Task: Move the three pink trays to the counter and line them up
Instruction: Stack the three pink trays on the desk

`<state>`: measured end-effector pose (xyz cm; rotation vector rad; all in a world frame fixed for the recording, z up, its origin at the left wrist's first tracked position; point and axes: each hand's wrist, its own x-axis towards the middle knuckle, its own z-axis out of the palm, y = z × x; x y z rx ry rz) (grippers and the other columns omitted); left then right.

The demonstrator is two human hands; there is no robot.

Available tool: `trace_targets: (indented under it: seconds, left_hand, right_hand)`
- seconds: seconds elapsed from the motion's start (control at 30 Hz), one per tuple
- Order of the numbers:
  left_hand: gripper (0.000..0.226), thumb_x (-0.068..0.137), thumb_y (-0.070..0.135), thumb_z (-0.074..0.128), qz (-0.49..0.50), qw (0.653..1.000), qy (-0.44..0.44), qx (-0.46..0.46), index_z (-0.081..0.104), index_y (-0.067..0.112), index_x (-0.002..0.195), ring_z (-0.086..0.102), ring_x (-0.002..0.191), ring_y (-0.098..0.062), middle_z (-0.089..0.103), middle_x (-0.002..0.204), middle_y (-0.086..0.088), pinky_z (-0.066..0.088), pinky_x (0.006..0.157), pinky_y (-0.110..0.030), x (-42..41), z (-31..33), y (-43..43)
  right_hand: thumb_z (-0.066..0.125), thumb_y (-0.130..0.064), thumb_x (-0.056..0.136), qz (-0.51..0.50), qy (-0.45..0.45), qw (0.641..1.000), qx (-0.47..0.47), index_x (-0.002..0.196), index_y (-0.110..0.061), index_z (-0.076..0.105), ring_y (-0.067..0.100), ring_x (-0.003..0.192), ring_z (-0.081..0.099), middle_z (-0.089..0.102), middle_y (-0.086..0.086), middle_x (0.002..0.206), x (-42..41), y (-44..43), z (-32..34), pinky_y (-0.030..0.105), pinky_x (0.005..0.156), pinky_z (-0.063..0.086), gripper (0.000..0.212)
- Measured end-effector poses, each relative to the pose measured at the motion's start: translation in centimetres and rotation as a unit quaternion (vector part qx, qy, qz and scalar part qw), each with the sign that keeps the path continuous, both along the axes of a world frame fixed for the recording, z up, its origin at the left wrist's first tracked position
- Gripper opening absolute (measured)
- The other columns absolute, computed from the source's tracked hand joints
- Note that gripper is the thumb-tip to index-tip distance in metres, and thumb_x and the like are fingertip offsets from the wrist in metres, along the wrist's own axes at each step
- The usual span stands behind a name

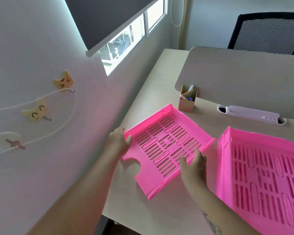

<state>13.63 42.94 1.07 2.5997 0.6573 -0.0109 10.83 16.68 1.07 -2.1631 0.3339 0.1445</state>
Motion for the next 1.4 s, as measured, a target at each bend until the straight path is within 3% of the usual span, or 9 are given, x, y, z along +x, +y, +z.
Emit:
trace_targets:
  seconds: [0.17,0.27,0.4,0.57,0.73,0.9,1.07,1.27,1.4]
  left_hand:
    - [0.030,0.090,0.031,0.062,-0.029,0.998,0.050,0.000,0.057,0.010,0.111,0.058,0.104,-0.033,0.063,0.115,-0.015,0.050,0.084,-0.041,1.7,-2.2,0.7]
    - [0.025,0.092,0.028,0.060,-0.037,0.997,0.067,0.020,0.056,0.010,0.108,0.059,0.104,-0.035,0.062,0.115,-0.015,0.050,0.083,-0.042,2.6,-3.0,1.6]
    - [0.013,0.094,0.018,0.058,-0.015,0.997,0.057,-0.040,0.065,0.013,0.104,0.061,0.096,-0.032,0.066,0.112,-0.016,0.049,0.080,-0.036,3.3,-3.7,2.8]
    - [0.013,0.094,0.010,0.057,-0.001,0.995,0.021,-0.094,0.056,0.017,0.083,0.052,0.076,-0.024,0.067,0.098,-0.018,0.038,0.065,-0.030,2.6,-2.0,3.2]
    - [0.008,0.093,0.019,0.059,0.006,0.998,-0.012,-0.064,0.059,0.015,0.086,0.056,0.072,-0.024,0.065,0.085,-0.008,0.037,0.056,-0.030,1.1,3.5,3.0]
    - [0.025,0.095,0.031,0.060,-0.011,0.995,-0.043,-0.087,0.052,0.016,0.078,0.056,0.058,-0.016,0.061,0.073,-0.004,0.037,0.046,-0.026,-1.8,9.1,-0.7]
    - [0.032,0.099,0.027,0.054,-0.045,0.972,0.013,-0.231,0.062,-0.002,0.087,0.060,0.067,-0.026,0.063,0.080,-0.015,0.048,0.066,-0.035,-4.1,11.8,-7.6]
    - [0.031,0.097,0.027,0.052,-0.103,0.985,0.001,-0.138,0.055,0.013,0.069,0.053,0.058,-0.018,0.060,0.069,-0.003,0.043,0.054,-0.028,-6.6,12.6,-19.5]
    - [0.029,0.096,0.028,0.047,-0.093,0.985,-0.030,-0.139,0.051,0.014,0.071,0.050,0.057,-0.016,0.058,0.070,-0.002,0.041,0.052,-0.028,-8.4,11.1,-26.6]
  right_hand:
    - [0.059,-0.020,0.090,-0.094,0.094,0.991,0.024,0.151,-0.006,0.022,0.039,0.126,0.051,0.040,0.021,0.148,0.2,1.1,-2.4,0.048,0.100,0.048,0.072]
    - [0.058,-0.020,0.090,-0.118,0.132,0.984,0.030,0.124,-0.001,0.045,0.037,0.100,0.062,0.061,0.024,0.118,0.9,1.3,-3.6,0.043,0.080,0.052,0.041]
    - [0.055,-0.013,0.091,-0.144,0.111,0.983,0.027,0.097,-0.005,0.048,0.030,0.074,0.056,0.062,0.019,0.093,1.3,1.0,-4.0,0.033,0.060,0.041,0.013]
    - [0.053,-0.011,0.091,-0.135,0.068,0.988,0.017,0.097,-0.009,0.048,0.017,0.056,0.047,0.056,0.007,0.079,1.9,0.5,-1.9,0.024,0.047,0.031,0.009]
    - [0.053,-0.012,0.090,-0.097,0.024,0.994,0.033,0.101,-0.006,0.048,0.024,0.063,0.052,0.060,0.012,0.089,2.8,-0.4,2.3,0.028,0.051,0.036,0.013]
    - [0.055,-0.012,0.089,-0.074,-0.030,0.996,0.046,0.097,-0.007,0.046,0.016,0.054,0.047,0.052,0.003,0.073,1.7,-4.6,6.4,0.030,0.048,0.041,0.013]
    - [0.055,-0.013,0.091,-0.055,-0.079,0.995,0.033,0.097,-0.006,0.047,0.015,0.050,0.041,0.046,0.003,0.071,0.3,-12.4,8.9,0.030,0.045,0.036,0.012]
    - [0.053,-0.008,0.090,-0.050,-0.116,0.991,0.029,0.088,-0.010,0.041,0.017,0.050,0.035,0.040,0.002,0.066,-1.4,-24.1,10.2,0.029,0.046,0.029,0.013]
    - [0.053,-0.010,0.089,-0.037,-0.089,0.993,0.074,0.112,-0.017,0.049,0.017,0.060,0.055,0.065,0.009,0.101,-2.0,-30.6,10.3,0.029,0.053,0.041,0.024]
